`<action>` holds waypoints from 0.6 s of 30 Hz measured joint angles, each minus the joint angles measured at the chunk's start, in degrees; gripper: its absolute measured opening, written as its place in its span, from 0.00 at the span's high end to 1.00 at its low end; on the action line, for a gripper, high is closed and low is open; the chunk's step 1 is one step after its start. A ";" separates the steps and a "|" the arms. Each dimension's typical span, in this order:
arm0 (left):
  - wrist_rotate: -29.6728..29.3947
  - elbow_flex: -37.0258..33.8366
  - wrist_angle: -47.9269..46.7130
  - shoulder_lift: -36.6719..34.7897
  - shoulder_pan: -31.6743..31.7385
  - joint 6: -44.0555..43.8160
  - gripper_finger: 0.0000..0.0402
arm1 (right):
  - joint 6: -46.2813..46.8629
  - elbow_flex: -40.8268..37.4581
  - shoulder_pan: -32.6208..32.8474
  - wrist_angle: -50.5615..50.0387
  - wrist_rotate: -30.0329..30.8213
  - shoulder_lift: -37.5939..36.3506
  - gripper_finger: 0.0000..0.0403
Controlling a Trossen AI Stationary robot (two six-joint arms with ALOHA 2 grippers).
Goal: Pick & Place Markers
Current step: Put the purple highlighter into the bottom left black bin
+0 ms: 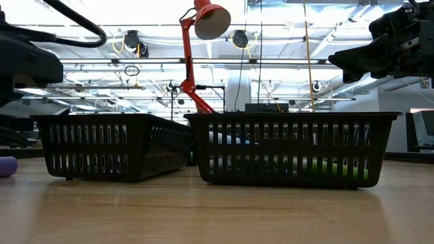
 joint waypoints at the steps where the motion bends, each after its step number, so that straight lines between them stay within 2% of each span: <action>1: 0.43 0.01 -0.24 0.58 0.04 0.36 0.62 | 0.00 0.00 0.00 -0.02 -0.01 0.00 0.81; 7: 0.22 -0.10 -0.34 1.06 0.21 2.28 0.63 | 0.00 0.00 0.01 -0.02 -0.01 -0.02 0.81; 9: 0.18 -0.01 -0.33 0.63 0.21 3.03 0.68 | 0.00 0.00 0.00 -0.02 -0.01 -0.01 0.81; 13: -0.20 -0.14 -0.35 -0.59 0.21 2.74 0.84 | 0.00 0.00 0.00 -0.02 -0.01 0.00 0.81; 18: -2.63 -0.41 -0.74 -2.34 0.10 3.30 0.85 | 0.00 0.00 0.02 -0.02 -0.01 0.00 0.81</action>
